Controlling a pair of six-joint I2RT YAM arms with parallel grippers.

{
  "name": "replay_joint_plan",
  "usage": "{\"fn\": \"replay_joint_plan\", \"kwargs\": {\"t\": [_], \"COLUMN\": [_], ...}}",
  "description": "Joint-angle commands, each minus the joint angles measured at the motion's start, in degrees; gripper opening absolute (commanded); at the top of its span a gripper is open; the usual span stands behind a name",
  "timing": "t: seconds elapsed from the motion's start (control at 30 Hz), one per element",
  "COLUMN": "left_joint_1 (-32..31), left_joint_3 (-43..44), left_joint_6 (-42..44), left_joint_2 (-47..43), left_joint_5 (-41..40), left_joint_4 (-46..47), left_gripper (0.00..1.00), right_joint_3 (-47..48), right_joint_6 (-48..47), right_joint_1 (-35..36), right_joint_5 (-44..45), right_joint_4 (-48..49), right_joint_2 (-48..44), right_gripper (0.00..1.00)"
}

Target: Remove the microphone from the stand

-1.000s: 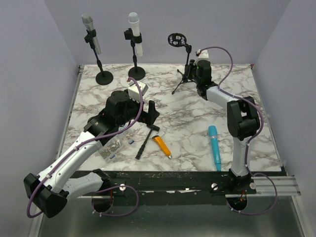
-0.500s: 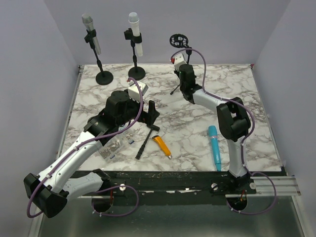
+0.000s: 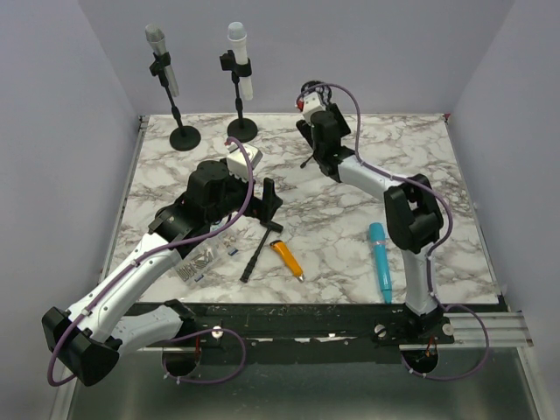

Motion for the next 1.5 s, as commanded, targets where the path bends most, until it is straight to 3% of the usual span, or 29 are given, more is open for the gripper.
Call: {"fn": "replay_joint_plan", "kwargs": {"t": [0.0,0.23,0.57,0.7,0.97,1.13,1.3,1.47], "left_joint_1": [-0.47,-0.46,-0.54,-0.53,-0.51,-0.51,-0.53,-0.52], "left_joint_3": [0.63,0.68,0.66,0.65,0.64,0.76,0.72,0.83], "left_joint_6": [0.47,0.29,0.03,0.07,0.44,0.49,0.53,0.64], "left_joint_2": [-0.55,-0.73,-1.22,-1.24,-0.91,-0.28,0.16,0.35], "left_joint_5": [-0.47,0.02,0.59,0.39,-0.41,-0.33,-0.34,-0.33], "left_joint_4": [0.16,0.13,0.30,0.23,0.07,-0.05,-0.14,-0.12], "left_gripper": [0.99,0.98,0.98,0.99,0.99,0.98,0.98,0.99], "right_joint_3": [-1.23,-5.60,-8.35,-6.17,4.65,9.53,12.51,12.81], "right_joint_6": [10.39,27.03,52.23,46.43,35.83,34.80,34.21,33.64], "right_joint_1": [0.30,-1.48,-11.94,-12.36,-12.35,-12.28,-12.20,-11.90], "right_joint_5": [-1.20,-7.44,-31.23,-33.40,-31.93,-32.20,-35.28,-36.86], "right_joint_4": [-3.58,-9.41,-12.08,-7.64,-9.74,-11.81,-13.26,-13.38], "right_joint_2": [-7.58,-13.73,-16.13,-14.08,-6.99,-3.02,-0.35,0.91], "right_gripper": [0.84,0.86,0.87,0.88,0.89,0.87,0.77,0.76]}}
